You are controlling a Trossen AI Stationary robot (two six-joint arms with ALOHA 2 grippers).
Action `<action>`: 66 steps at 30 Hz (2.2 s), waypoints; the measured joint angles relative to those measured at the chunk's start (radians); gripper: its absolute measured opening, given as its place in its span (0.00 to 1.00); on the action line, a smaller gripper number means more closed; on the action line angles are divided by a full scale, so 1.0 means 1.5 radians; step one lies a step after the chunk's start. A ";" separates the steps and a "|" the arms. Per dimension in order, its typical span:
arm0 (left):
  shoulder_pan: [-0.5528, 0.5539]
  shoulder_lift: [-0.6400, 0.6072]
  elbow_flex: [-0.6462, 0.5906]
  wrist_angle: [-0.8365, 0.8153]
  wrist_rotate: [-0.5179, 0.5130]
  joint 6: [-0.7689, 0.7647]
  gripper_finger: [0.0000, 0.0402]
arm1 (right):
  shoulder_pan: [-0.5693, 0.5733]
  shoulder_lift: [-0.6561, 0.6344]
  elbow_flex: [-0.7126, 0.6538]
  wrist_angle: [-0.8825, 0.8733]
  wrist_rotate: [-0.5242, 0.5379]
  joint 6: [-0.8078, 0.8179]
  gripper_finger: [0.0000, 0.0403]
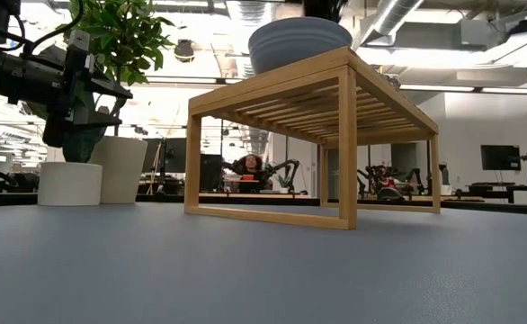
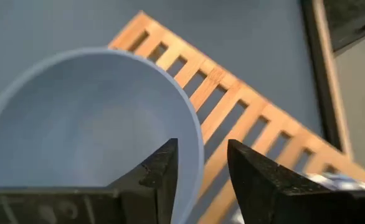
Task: Place and stack bowls onto a shelf
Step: Stack the green bowl on top of the blue bowl
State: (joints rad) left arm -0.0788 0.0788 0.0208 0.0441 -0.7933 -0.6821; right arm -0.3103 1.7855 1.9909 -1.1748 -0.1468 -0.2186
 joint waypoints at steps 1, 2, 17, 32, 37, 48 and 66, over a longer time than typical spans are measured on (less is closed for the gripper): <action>0.000 0.000 0.000 0.000 0.000 0.000 0.63 | 0.000 -0.001 0.025 -0.019 0.006 0.001 0.41; 0.000 0.000 0.000 0.000 0.000 -0.003 0.63 | 0.000 -0.001 0.050 -0.040 0.013 0.006 0.42; 0.000 0.000 0.000 0.000 0.015 -0.004 0.63 | 0.149 -0.130 0.039 -0.260 0.049 0.325 0.39; 0.000 0.000 0.000 0.000 0.014 0.016 0.63 | 0.657 -0.270 -0.309 -0.216 0.208 1.121 0.39; 0.000 0.000 0.000 0.000 0.008 0.016 0.63 | 0.758 -0.197 -0.328 -0.172 0.202 1.254 0.39; 0.000 0.000 0.000 0.000 0.005 0.005 0.63 | 0.815 -0.062 -0.328 -0.016 0.158 1.382 0.39; 0.000 0.000 0.000 0.000 0.005 0.005 0.63 | 0.849 -0.042 -0.328 -0.020 0.127 1.507 0.39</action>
State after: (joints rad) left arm -0.0788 0.0788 0.0208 0.0441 -0.7856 -0.6750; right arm 0.9636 1.7229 1.4986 -1.2044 0.0439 2.0418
